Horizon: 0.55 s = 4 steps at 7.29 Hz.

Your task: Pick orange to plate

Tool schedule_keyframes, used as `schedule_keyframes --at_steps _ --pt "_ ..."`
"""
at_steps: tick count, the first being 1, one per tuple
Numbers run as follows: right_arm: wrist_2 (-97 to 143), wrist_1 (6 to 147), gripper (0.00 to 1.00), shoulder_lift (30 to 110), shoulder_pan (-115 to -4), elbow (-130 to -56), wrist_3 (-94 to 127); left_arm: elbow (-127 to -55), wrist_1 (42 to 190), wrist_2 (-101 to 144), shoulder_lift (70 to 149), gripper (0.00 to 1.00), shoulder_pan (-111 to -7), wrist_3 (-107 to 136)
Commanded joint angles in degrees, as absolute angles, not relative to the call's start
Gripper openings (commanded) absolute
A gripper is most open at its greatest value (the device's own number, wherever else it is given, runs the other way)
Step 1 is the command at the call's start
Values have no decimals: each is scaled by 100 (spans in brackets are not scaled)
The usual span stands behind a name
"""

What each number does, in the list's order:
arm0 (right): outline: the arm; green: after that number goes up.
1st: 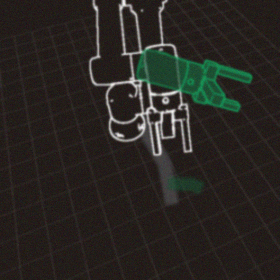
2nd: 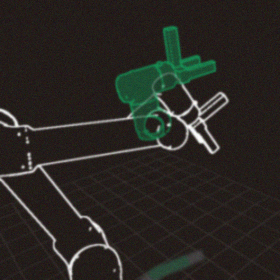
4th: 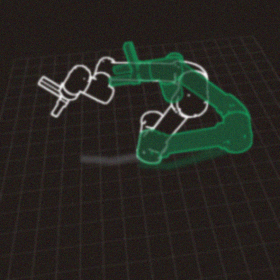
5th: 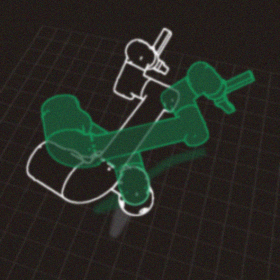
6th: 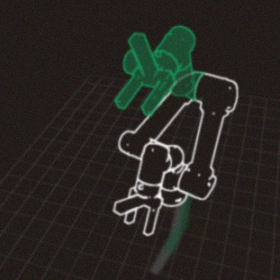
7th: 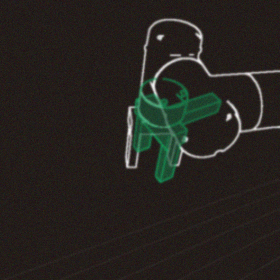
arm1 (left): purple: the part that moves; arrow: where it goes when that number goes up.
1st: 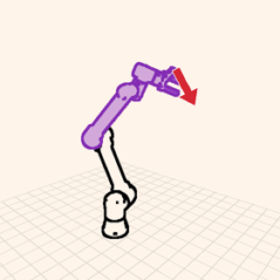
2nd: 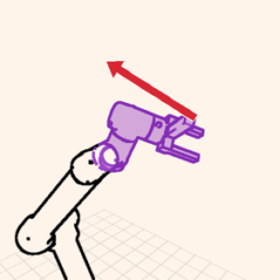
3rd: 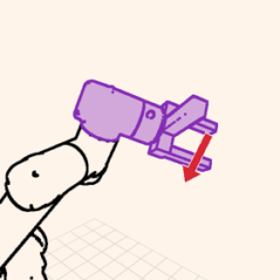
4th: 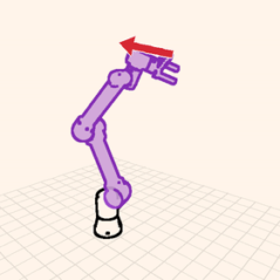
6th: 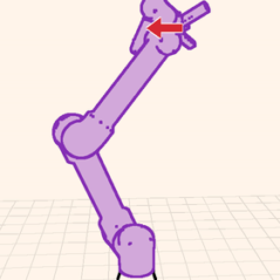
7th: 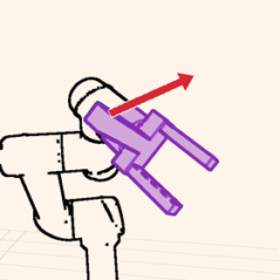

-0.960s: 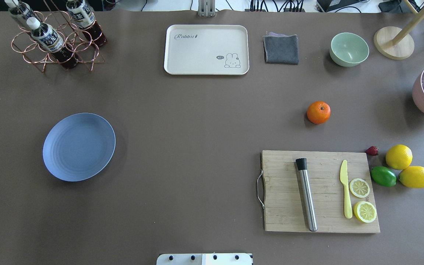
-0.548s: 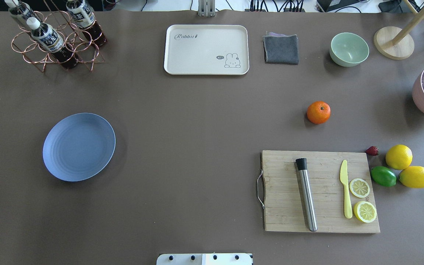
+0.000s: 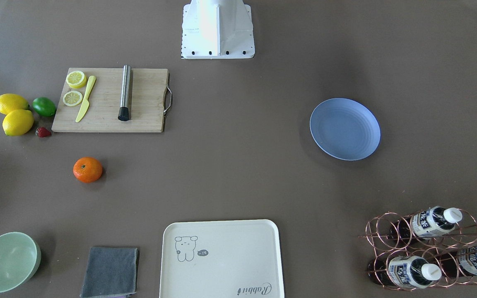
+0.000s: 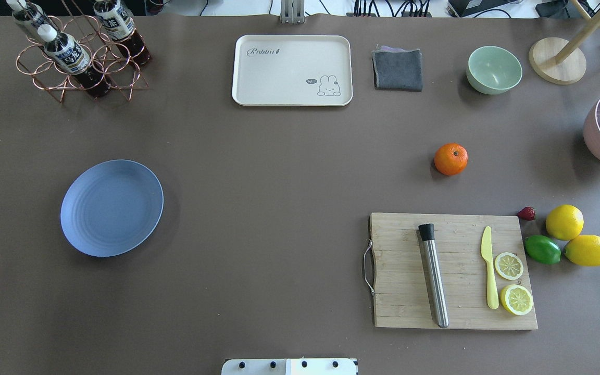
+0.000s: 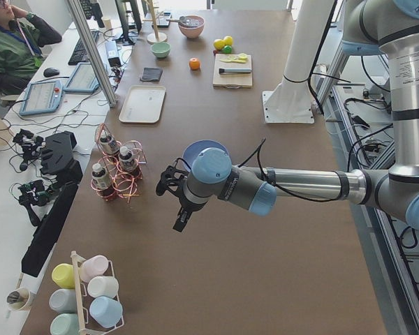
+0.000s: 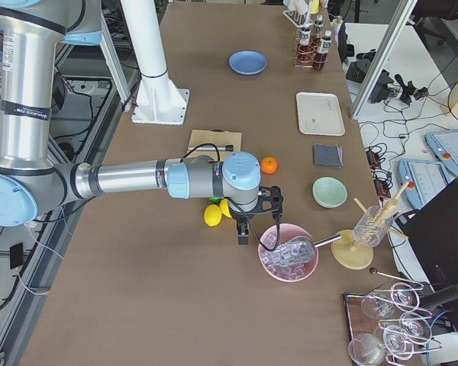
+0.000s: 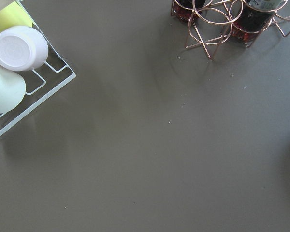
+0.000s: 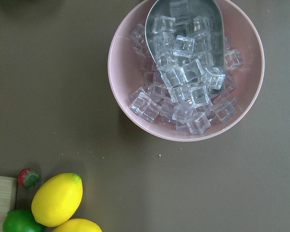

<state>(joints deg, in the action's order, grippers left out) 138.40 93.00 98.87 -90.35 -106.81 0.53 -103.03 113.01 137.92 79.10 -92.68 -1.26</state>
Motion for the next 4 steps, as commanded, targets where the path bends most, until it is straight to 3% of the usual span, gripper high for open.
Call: schedule_keyframes --at_steps 1,4 --pt "13843 9299 100 9879 -9035 -10696 79 -10213 11294 14208 7954 98 -9246 -97" --pt "13843 9299 100 9888 -9035 -10679 79 -9837 12124 14370 7919 98 -9237 -176"
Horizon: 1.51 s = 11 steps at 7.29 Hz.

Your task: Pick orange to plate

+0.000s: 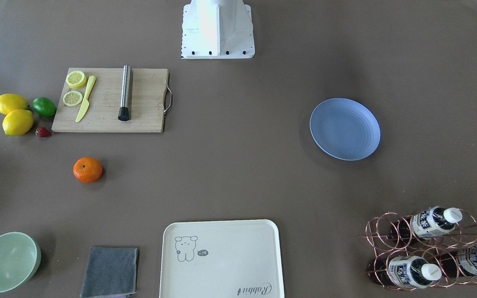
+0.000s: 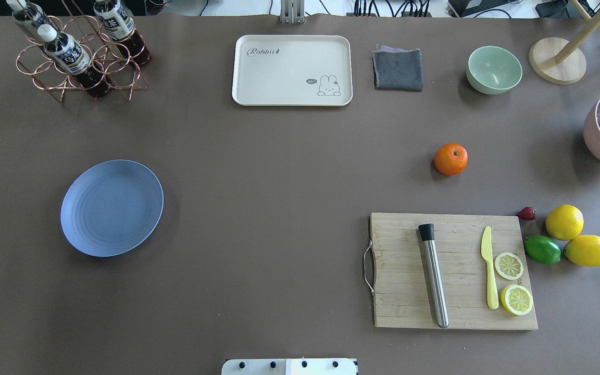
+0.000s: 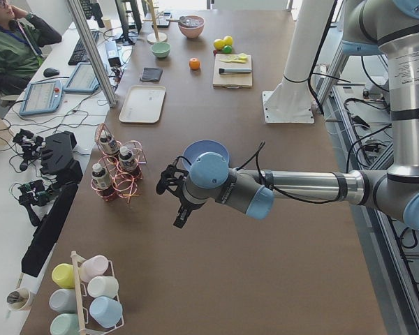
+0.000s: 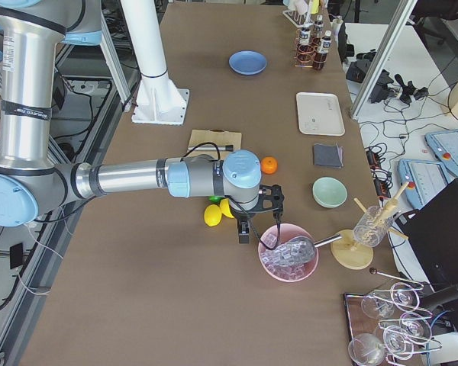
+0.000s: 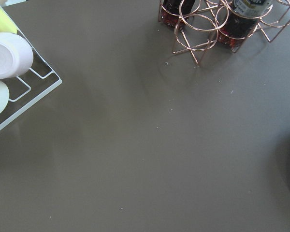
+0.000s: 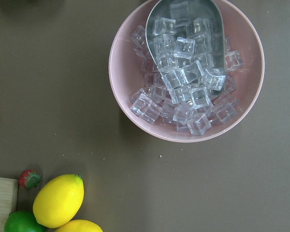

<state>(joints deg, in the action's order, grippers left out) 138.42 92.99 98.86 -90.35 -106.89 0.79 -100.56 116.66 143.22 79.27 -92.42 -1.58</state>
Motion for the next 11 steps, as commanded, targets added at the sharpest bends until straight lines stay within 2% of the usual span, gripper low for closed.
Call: schedule_keyframes --at_steps 1,4,7,11 --pt "13843 9299 100 9888 -9035 -10679 79 -9617 12573 14370 7910 98 -9159 -150" --pt "13851 9299 100 9940 -9035 -10687 62 -9439 12744 14965 7980 98 -8783 783" --pt "13878 9290 100 9932 -9035 -10705 70 -9430 13699 14322 8638 98 -7300 3603" --pt "13887 9299 100 9862 -9035 -10696 88 -9212 15044 12528 8902 97 -5207 5271"
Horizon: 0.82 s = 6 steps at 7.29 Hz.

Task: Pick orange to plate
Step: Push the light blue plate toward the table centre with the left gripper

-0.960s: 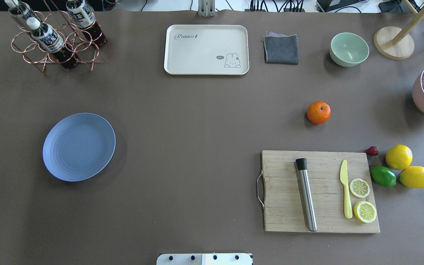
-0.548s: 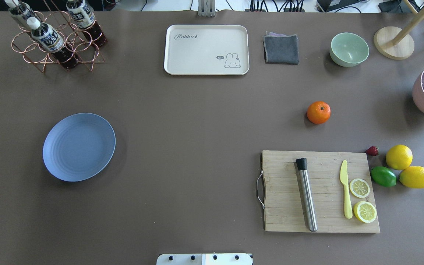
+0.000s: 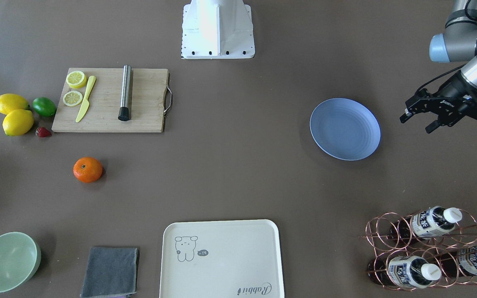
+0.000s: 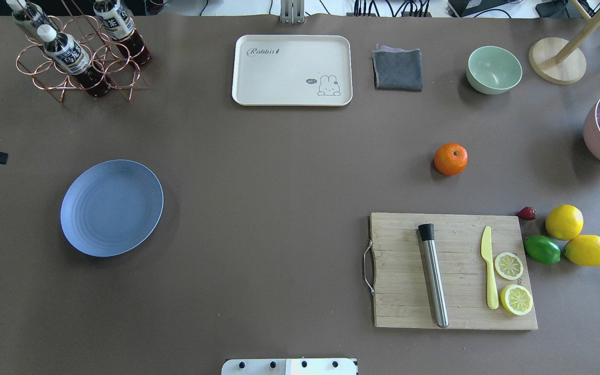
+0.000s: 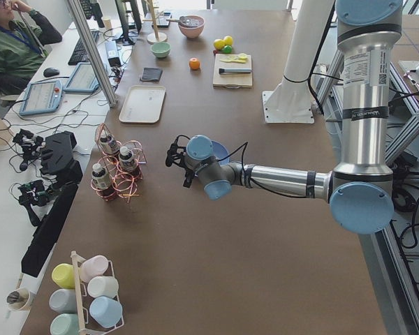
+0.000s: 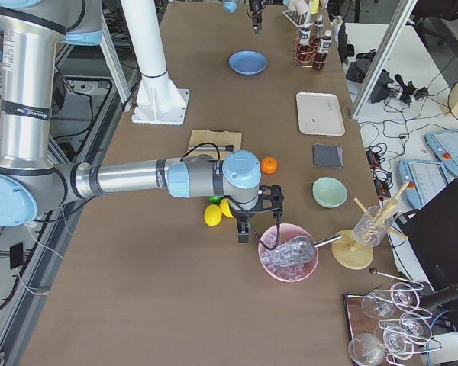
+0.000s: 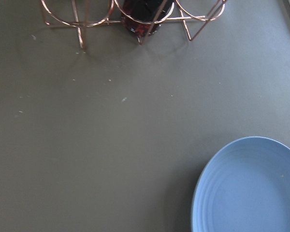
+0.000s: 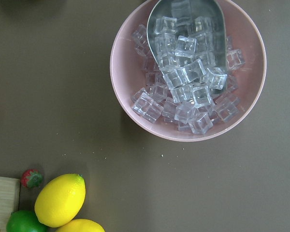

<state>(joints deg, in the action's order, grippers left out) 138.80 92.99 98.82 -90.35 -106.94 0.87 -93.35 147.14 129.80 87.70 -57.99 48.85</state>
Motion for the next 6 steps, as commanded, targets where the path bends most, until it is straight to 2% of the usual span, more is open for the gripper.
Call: schedule_keyframes --at_steps 1,2,3,5,6 --pt "13887 9299 100 9844 -9035 -10688 88 -8950 15369 12481 8947 97 -5090 5273" --pt "13878 9299 100 9835 -9035 -10688 88 -8634 15703 12480 8991 96 -5089 5273" --pt "13878 9299 100 9835 -9035 -10688 88 -8396 15915 12480 9061 91 -5089 5273" --pt "13887 9299 100 9835 -9035 -10696 97 -8393 15943 12489 9079 69 -5080 5282" --pt "13887 9299 100 9835 -9035 -10705 97 -8359 15943 12481 9079 66 -5063 5274"
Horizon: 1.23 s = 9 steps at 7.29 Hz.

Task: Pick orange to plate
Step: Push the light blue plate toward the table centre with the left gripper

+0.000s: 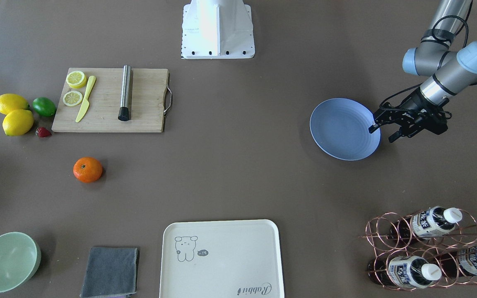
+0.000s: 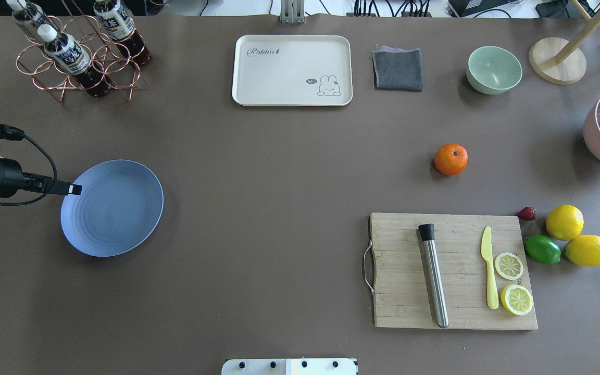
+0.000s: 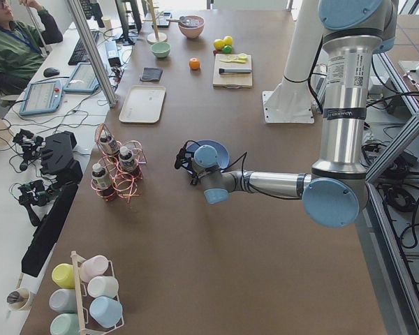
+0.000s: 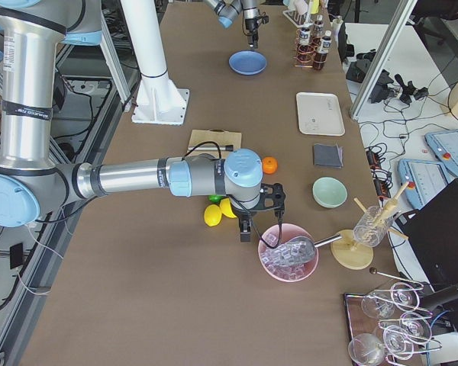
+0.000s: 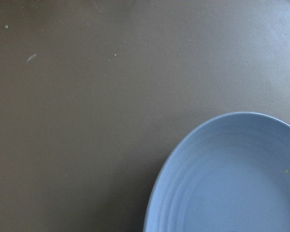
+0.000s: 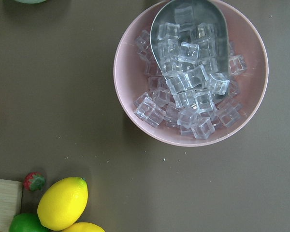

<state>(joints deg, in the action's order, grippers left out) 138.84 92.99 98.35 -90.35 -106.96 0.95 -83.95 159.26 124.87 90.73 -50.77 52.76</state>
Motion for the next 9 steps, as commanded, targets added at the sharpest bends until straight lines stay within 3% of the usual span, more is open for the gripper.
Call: schedule_keyframes --at_steps 1,2,3,4,5,9 --pt "13878 9299 100 9835 -9035 -10696 97 -8350 15943 12489 9088 66 -4984 5282" --pt "13878 9299 100 9835 -9035 -10705 97 -8332 15943 12481 9088 66 -4896 5282" --pt "13878 9299 100 9844 -9035 -10696 97 -8332 15943 12480 9088 60 -4869 5282" --pt "13878 9299 100 9844 -9035 -10696 97 -8332 15943 12480 9070 16 -4869 5274" --pt "13878 9299 100 9844 -9035 -10696 97 -8332 15943 12489 9044 0 -4869 5273" --pt "13991 9308 100 9494 -9035 -10705 482 -8455 15829 12969 9271 0 -5000 5894"
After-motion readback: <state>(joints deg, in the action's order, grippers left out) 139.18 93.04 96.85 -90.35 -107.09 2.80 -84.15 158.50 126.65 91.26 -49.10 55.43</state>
